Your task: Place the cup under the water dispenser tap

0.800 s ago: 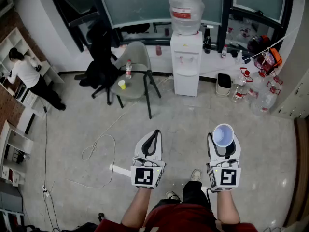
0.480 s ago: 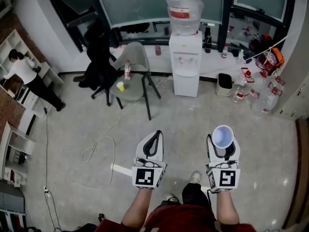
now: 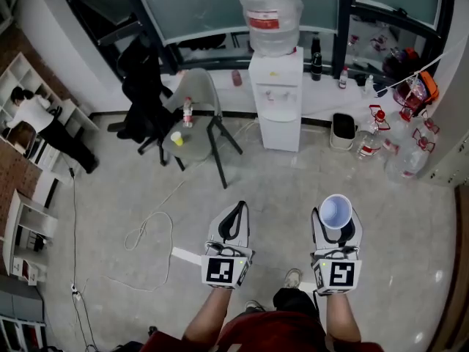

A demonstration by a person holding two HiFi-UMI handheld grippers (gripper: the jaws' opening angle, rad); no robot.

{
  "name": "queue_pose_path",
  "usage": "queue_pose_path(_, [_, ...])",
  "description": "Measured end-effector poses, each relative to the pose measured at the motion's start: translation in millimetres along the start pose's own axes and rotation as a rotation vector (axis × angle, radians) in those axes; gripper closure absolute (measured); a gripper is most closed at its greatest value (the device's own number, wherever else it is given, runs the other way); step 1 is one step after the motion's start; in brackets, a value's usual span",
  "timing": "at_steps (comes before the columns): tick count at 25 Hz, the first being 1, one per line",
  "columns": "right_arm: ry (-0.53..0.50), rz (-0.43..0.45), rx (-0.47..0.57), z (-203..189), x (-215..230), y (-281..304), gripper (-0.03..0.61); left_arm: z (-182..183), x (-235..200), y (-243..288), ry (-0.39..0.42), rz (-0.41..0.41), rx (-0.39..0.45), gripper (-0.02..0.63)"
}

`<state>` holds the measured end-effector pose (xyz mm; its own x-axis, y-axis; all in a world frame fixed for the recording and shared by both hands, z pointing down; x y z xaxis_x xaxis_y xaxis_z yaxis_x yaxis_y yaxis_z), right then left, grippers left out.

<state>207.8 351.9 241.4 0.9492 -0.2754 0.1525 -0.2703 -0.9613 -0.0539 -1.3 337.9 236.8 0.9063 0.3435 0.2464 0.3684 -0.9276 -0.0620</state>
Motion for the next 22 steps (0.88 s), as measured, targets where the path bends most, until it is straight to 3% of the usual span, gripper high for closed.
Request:
queue_pose_path(11, [0.025, 0.022, -0.058, -15, 83, 59, 0.288, -5, 32, 91, 0.009, 0.007, -0.013, 0.612])
queue_pose_path(22, [-0.014, 0.063, -0.13, -47, 73, 137, 0.288, -45, -13, 142, -0.049, 0.045, -0.045, 0.612])
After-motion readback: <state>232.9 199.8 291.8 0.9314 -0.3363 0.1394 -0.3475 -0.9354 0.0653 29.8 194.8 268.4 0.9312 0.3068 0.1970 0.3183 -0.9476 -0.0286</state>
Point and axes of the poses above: the fingertips, and each gripper's own axes: y forward along the fingers, x to its right, z out of its top, the point moved 1 cm from there along -y, backward along the fingers, and after that the axes turned 12 degrees about y, right-handed, at the moved point
